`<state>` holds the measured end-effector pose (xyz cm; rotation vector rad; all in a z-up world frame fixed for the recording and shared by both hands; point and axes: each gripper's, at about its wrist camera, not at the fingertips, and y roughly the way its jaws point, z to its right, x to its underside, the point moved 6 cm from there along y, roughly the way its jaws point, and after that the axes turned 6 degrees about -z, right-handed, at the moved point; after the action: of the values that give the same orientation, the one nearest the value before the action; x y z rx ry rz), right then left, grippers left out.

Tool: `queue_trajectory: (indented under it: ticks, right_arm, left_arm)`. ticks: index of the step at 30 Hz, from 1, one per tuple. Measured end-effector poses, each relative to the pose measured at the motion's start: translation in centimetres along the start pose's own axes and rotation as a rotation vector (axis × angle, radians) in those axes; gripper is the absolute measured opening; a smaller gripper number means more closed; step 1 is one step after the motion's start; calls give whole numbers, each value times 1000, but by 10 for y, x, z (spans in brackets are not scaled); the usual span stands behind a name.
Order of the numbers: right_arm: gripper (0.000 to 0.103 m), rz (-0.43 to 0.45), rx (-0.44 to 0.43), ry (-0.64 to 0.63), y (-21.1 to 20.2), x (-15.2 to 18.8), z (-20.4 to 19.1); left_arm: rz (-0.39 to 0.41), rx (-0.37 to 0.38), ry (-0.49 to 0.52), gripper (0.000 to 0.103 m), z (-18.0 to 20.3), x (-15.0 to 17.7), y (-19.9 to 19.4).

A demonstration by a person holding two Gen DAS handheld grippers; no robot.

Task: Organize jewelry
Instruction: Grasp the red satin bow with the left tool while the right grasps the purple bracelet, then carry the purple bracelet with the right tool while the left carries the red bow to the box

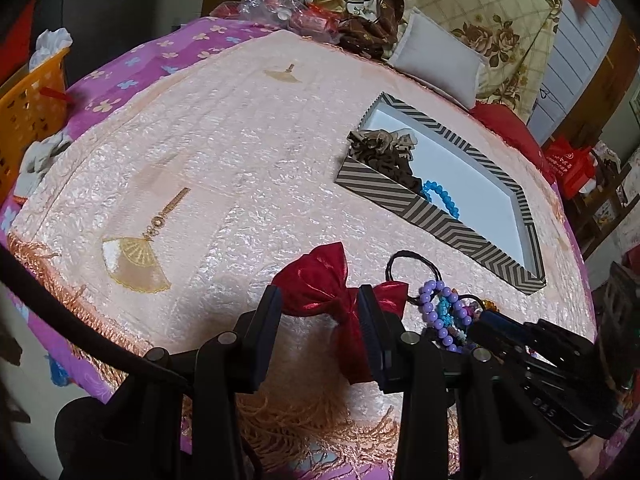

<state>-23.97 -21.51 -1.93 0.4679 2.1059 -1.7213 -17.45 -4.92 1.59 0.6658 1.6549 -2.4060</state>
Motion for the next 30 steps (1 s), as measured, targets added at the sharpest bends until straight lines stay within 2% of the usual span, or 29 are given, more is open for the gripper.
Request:
queue_trajectory:
  ticks: [9, 10, 11, 13, 22, 30]
  right_arm:
    - [22, -69, 59, -40, 26, -4, 6]
    - [18, -68, 63, -44, 27, -4, 6]
    - [10, -66, 69, -46, 27, -4, 6]
    - [9, -60, 54, -34, 24, -4, 7]
    - [9, 62, -47, 27, -25, -14, 7]
    - [9, 132, -61, 63, -57, -17, 12]
  left_arm:
    - [-6, 5, -7, 34, -1, -1, 5]
    - [-9, 5, -8, 34, -1, -1, 6]
    - [-11, 6, -9, 34, -1, -1, 7]
    - [-14, 7, -12, 34, -2, -1, 8]
    - [-21, 19, -42, 34, -3, -3, 9]
    - [-63, 64, -106, 35, 1, -6, 20]
